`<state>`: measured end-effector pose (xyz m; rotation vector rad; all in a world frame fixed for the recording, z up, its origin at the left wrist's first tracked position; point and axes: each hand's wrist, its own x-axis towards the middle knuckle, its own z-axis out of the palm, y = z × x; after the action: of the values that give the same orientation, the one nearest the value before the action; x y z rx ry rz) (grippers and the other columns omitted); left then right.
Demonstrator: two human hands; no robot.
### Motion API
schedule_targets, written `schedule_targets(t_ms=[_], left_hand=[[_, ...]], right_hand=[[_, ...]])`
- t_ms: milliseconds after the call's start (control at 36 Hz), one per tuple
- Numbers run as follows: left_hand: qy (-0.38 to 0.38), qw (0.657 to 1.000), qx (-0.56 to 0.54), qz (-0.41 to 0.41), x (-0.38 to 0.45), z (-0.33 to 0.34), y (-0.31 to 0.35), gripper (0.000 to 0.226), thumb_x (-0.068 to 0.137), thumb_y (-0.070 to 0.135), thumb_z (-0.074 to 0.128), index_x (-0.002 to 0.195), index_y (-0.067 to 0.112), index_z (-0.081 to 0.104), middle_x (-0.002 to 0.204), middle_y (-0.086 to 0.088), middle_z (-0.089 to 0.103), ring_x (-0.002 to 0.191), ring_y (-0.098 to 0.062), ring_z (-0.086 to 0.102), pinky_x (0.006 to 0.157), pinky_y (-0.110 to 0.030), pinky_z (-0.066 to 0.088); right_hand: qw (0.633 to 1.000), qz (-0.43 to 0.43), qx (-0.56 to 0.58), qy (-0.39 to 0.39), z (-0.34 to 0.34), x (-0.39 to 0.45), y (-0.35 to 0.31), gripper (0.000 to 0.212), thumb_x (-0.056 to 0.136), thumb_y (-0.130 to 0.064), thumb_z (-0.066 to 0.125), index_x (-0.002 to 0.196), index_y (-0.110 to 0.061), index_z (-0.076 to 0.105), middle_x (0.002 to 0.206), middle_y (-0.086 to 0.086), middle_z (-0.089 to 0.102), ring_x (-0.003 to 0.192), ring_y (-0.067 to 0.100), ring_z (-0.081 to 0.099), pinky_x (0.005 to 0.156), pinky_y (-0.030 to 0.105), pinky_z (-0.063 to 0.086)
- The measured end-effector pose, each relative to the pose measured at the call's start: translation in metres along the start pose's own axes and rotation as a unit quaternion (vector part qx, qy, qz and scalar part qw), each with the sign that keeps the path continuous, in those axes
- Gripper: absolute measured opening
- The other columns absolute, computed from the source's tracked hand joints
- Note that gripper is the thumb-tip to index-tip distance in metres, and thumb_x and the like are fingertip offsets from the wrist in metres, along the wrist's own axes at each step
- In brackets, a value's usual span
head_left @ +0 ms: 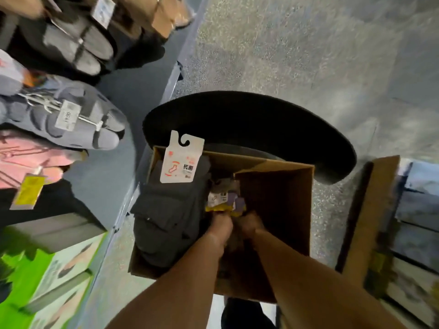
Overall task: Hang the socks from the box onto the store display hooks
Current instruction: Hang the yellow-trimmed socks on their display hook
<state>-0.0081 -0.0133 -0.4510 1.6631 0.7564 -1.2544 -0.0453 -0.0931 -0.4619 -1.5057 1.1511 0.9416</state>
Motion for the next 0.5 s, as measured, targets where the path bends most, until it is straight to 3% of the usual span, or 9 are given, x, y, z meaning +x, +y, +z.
schedule_targets(t_ms=[56, 111, 167, 194, 250, 333, 361, 417, 500], left_hand=[[0.023, 1.0, -0.006, 0.002, -0.005, 0.002, 0.001, 0.041, 0.103, 0.039, 0.053, 0.142, 0.025, 0.051, 0.138, -0.008, 0.06, 0.123, -0.03, 0.059, 0.106, -0.05, 0.049], [0.037, 0.999, -0.006, -0.018, -0.004, 0.0, -0.002, 0.035, 0.105, 0.038, 0.048, 0.139, 0.028, 0.052, 0.131, -0.009, 0.063, 0.116, -0.029, 0.062, 0.097, -0.046, 0.053], [0.046, 0.998, 0.002, -0.04, 0.0, -0.004, -0.007, 0.039, 0.105, 0.043, 0.045, 0.14, 0.027, 0.052, 0.126, -0.009, 0.066, 0.109, -0.03, 0.065, 0.094, -0.047, 0.055], [0.039, 0.998, 0.003, -0.051, -0.002, -0.005, -0.006, 0.041, 0.105, 0.043, 0.043, 0.143, 0.027, 0.05, 0.128, -0.01, 0.065, 0.11, -0.03, 0.065, 0.097, -0.047, 0.054], [0.045, 0.998, 0.009, -0.05, -0.001, -0.005, -0.005, 0.042, 0.107, 0.038, 0.038, 0.146, 0.024, 0.047, 0.135, -0.011, 0.061, 0.115, -0.028, 0.061, 0.095, -0.037, 0.051], [0.059, 0.997, 0.023, -0.052, -0.001, -0.003, -0.001, 0.04, 0.109, 0.03, 0.034, 0.145, 0.017, 0.048, 0.138, -0.014, 0.058, 0.119, -0.03, 0.058, 0.078, -0.027, 0.046], [0.062, 0.997, 0.021, -0.05, 0.001, -0.002, -0.002, 0.04, 0.109, 0.03, 0.034, 0.145, 0.016, 0.048, 0.139, -0.015, 0.058, 0.122, -0.032, 0.057, 0.086, -0.03, 0.047], [0.059, 0.997, 0.007, -0.052, -0.002, 0.0, -0.001, 0.041, 0.109, 0.031, 0.036, 0.147, 0.02, 0.047, 0.139, -0.013, 0.058, 0.124, -0.033, 0.056, 0.105, -0.042, 0.046], [0.046, 0.998, -0.013, -0.042, -0.004, 0.002, -0.004, 0.041, 0.107, 0.033, 0.039, 0.148, 0.027, 0.045, 0.138, -0.011, 0.059, 0.121, -0.031, 0.057, 0.108, -0.05, 0.045]], right_hand=[[0.999, -0.014, 0.026, 0.015, 0.009, 0.005, -0.002, 0.039, 0.098, -0.036, 0.054, 0.131, -0.015, 0.056, 0.131, 0.016, 0.06, 0.115, 0.033, 0.06, 0.078, 0.028, 0.044], [0.996, -0.014, 0.089, 0.019, 0.017, 0.005, -0.006, 0.034, 0.097, -0.046, 0.048, 0.119, -0.022, 0.055, 0.119, 0.015, 0.064, 0.093, 0.028, 0.064, 0.067, 0.022, 0.049], [0.992, -0.002, 0.123, 0.019, 0.021, 0.007, -0.004, 0.024, 0.098, -0.034, 0.056, 0.119, -0.023, 0.051, 0.101, 0.009, 0.064, 0.073, 0.016, 0.058, 0.047, 0.014, 0.04], [0.992, -0.001, 0.126, 0.008, 0.021, 0.008, -0.004, 0.032, 0.095, -0.025, 0.061, 0.124, -0.023, 0.048, 0.099, 0.007, 0.063, 0.073, 0.015, 0.056, 0.044, 0.011, 0.036], [0.985, 0.017, 0.171, -0.013, 0.023, 0.014, -0.002, 0.035, 0.088, -0.017, 0.069, 0.118, -0.022, 0.053, 0.106, 0.009, 0.065, 0.083, 0.02, 0.061, 0.059, 0.012, 0.047], [0.967, 0.054, 0.246, -0.034, 0.03, 0.037, 0.013, 0.021, 0.07, -0.02, 0.081, 0.087, -0.02, 0.069, 0.111, 0.017, 0.071, 0.098, 0.031, 0.068, 0.094, 0.045, 0.054], [0.962, 0.06, 0.265, -0.038, 0.028, 0.035, 0.012, 0.021, 0.07, -0.018, 0.081, 0.088, -0.019, 0.07, 0.113, 0.018, 0.071, 0.099, 0.031, 0.067, 0.095, 0.048, 0.053], [0.964, 0.066, 0.257, -0.029, 0.023, 0.019, -0.001, 0.033, 0.081, -0.016, 0.077, 0.111, -0.014, 0.063, 0.117, 0.013, 0.066, 0.102, 0.026, 0.064, 0.088, 0.037, 0.051], [0.971, 0.054, 0.232, 0.012, 0.021, 0.009, -0.008, 0.055, 0.09, -0.025, 0.068, 0.136, -0.011, 0.043, 0.13, 0.011, 0.057, 0.115, 0.03, 0.059, 0.085, 0.033, 0.045]])
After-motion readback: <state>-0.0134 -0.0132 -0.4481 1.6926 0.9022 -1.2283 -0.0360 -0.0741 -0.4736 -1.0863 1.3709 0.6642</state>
